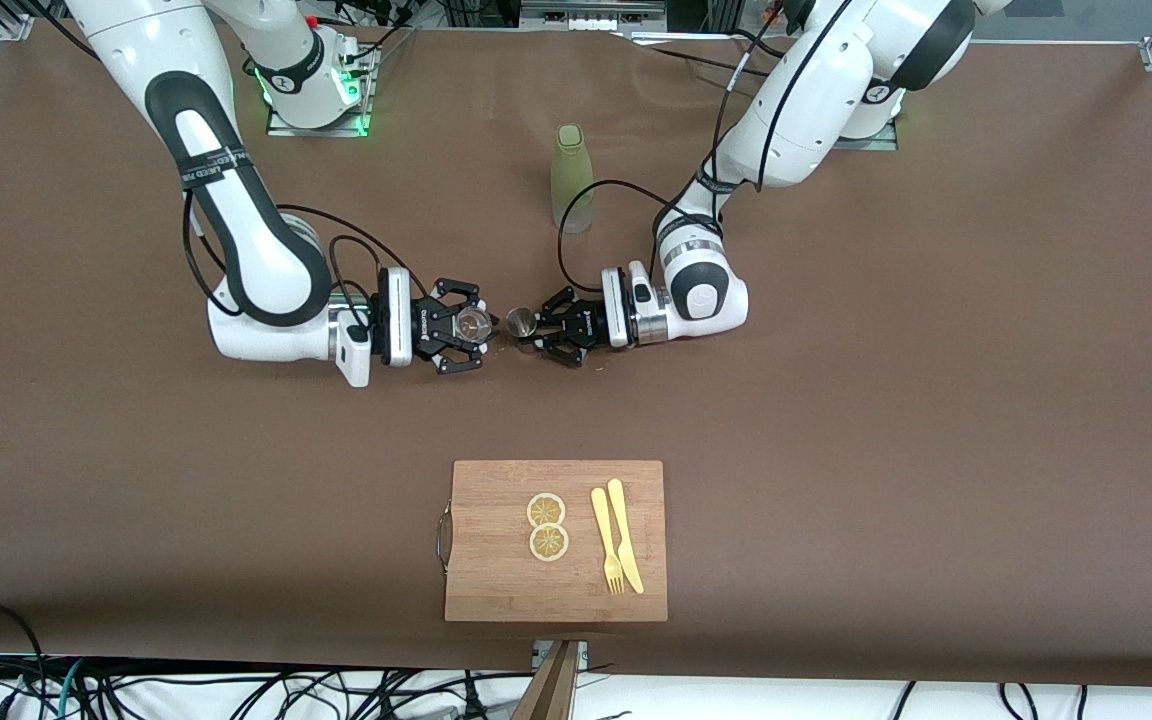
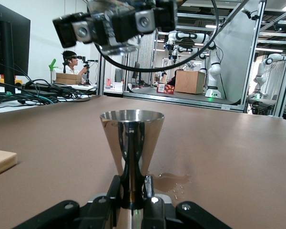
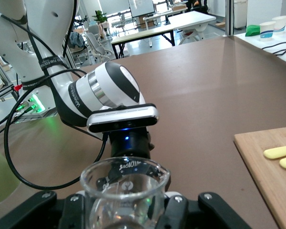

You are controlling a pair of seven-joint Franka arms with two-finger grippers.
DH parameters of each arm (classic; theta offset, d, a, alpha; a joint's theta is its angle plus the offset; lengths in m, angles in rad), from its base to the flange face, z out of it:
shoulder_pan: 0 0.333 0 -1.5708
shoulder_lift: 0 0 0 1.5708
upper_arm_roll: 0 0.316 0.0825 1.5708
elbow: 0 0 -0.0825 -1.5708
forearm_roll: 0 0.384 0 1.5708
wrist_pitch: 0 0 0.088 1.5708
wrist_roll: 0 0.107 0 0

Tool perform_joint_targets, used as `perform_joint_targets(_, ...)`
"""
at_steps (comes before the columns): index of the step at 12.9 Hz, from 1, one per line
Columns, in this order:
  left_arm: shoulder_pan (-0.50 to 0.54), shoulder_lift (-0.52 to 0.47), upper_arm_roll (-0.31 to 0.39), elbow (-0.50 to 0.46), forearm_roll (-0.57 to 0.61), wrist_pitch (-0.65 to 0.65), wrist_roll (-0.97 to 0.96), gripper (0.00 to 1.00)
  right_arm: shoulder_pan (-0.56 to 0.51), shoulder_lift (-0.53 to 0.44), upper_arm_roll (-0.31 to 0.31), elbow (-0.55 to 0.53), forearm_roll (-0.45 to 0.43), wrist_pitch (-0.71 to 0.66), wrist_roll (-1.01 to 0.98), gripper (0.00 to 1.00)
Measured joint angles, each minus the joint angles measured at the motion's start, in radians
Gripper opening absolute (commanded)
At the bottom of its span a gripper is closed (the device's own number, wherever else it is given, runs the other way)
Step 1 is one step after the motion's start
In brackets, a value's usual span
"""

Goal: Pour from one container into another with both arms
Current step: 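Bring the glass cup above the jigger held by the left gripper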

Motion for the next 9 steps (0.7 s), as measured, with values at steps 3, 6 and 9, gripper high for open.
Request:
perform_joint_targets(3,-0.007,0.011,0.000,0.022,-0.001,0.012,0.000,0.00,0.001,-0.008,0.016,-0.017,-0.021,0.049,0.000,0.19)
perform_joint_targets(6,-0.015,0.020,0.000,0.038,-0.001,0.018,0.000,0.00,0.004,-0.034,0.043,-0.030,-0.066,0.105,0.019,0.19)
perform_joint_targets(9,-0.017,0.026,0.000,0.046,-0.001,0.021,0.000,0.00,0.010,-0.064,0.059,-0.035,-0.111,0.136,0.056,0.19)
